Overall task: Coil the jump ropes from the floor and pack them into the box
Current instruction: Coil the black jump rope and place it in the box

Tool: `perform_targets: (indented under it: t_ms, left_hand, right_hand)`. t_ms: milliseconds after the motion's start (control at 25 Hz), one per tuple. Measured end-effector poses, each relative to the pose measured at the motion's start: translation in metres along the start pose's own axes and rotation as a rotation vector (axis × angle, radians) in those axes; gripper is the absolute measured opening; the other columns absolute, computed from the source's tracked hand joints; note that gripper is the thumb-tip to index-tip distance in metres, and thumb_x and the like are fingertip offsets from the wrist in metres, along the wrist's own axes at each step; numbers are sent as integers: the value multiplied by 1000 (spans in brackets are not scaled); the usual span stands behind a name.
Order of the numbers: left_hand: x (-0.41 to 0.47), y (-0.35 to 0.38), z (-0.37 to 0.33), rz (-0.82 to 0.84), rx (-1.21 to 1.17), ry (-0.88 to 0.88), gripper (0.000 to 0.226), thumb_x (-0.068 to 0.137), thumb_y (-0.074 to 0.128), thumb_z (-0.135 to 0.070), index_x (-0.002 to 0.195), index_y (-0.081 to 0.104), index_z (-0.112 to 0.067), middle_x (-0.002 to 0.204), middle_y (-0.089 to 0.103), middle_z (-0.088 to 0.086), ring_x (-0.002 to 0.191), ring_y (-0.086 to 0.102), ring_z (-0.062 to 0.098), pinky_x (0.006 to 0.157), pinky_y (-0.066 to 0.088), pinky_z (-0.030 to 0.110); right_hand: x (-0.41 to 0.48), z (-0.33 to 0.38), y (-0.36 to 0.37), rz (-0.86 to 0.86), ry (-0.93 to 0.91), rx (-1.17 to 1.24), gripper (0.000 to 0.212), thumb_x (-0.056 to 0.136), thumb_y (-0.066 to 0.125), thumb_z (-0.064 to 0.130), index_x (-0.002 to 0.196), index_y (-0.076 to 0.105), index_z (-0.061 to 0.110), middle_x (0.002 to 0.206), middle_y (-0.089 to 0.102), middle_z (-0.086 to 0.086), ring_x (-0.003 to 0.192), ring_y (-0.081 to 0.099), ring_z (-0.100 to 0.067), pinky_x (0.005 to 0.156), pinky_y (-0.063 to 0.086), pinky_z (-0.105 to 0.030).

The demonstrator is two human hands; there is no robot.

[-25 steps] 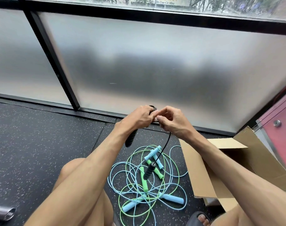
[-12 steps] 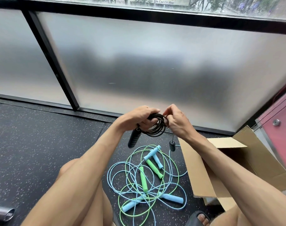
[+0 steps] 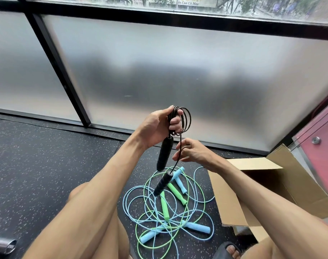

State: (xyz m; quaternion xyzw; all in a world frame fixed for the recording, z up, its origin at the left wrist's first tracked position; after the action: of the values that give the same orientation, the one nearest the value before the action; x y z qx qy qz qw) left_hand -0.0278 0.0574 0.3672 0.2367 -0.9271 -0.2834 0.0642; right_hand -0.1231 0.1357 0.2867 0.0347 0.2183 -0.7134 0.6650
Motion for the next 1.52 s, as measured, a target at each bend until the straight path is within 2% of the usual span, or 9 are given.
perform_targets:
  t_ms: [240, 400, 600, 720, 840, 1000, 1160, 1320, 1520]
  left_hand:
    - [0, -20, -16, -225, 22, 220, 28, 107, 32, -26, 99, 53, -8, 70, 44, 0, 58, 43, 15, 66, 37, 29]
    - [1, -30, -20, -387, 173, 343, 28, 107, 35, -19, 96, 56, -3, 69, 51, 4, 57, 52, 18, 64, 46, 29]
    - [2, -36, -21, -559, 598, 407, 25, 107, 40, -17, 102, 56, 2, 67, 60, 7, 56, 62, 18, 63, 51, 26]
    - [5, -29, -13, -542, 928, 381, 24, 105, 43, -19, 98, 55, 1, 67, 65, 8, 55, 64, 19, 61, 52, 25]
    - [9, -29, 3, -452, 1322, 287, 28, 101, 43, -33, 91, 51, -7, 71, 70, 9, 65, 67, 29, 64, 54, 38]
    - [12, -28, 26, -277, 1601, 73, 26, 100, 48, -32, 83, 46, -13, 86, 67, 20, 79, 62, 38, 69, 48, 41]
    - [11, -14, 49, -79, 1614, -115, 31, 103, 43, -32, 78, 51, -15, 70, 59, 3, 61, 60, 23, 55, 43, 32]
    - [15, -3, 73, 9, 1380, -284, 45, 101, 37, -27, 66, 60, -12, 56, 54, 1, 46, 44, 15, 48, 34, 26]
    - [23, 28, 90, -27, 980, -290, 39, 100, 37, -17, 63, 50, -13, 42, 46, -4, 33, 33, 11, 39, 26, 19]
  right_hand:
    - [2, -14, 15, 81, 46, -156, 7, 96, 52, 7, 100, 49, 11, 93, 76, -15, 84, 71, -19, 84, 49, -38]
    - [5, -13, 11, 44, -26, -244, 12, 95, 61, 12, 93, 50, 14, 77, 75, -8, 84, 74, -24, 90, 54, -45]
    - [-7, 3, 14, 2, -80, -195, 19, 98, 58, 16, 106, 45, 5, 68, 69, -8, 57, 63, -17, 60, 50, -25]
    - [-11, 10, 20, 15, -92, -88, 22, 98, 58, 14, 106, 40, 4, 64, 62, -12, 48, 56, -21, 50, 48, -28]
    - [-13, 18, 19, 26, -118, -44, 15, 97, 59, 11, 95, 45, 5, 62, 55, -12, 46, 49, -23, 43, 47, -31]
    - [-17, 29, -7, 3, -161, -112, 11, 94, 63, 9, 86, 60, 3, 58, 51, -11, 49, 48, -23, 46, 50, -32]
    - [-22, 25, -29, -70, -208, -288, 13, 86, 75, 10, 89, 65, 2, 57, 56, -9, 46, 54, -20, 49, 55, -36]
    - [-35, 16, -48, -162, -220, -480, 49, 79, 81, 27, 117, 52, 16, 69, 58, -2, 56, 54, -14, 56, 48, -28]
    - [-65, -4, -64, -122, -207, -446, 31, 86, 74, 30, 112, 59, 22, 88, 62, 6, 58, 63, -10, 62, 57, -37]
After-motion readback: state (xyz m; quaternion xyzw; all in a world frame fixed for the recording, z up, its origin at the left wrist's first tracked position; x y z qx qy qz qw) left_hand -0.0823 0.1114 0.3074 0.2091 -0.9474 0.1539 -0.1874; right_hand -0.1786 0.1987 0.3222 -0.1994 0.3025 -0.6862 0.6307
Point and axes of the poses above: each hand's wrist, its own x-axis towards the middle knuckle, its own y-axis out of the palm, z = x × y, the point moved 6 cm from there along x, towards the middle knuckle
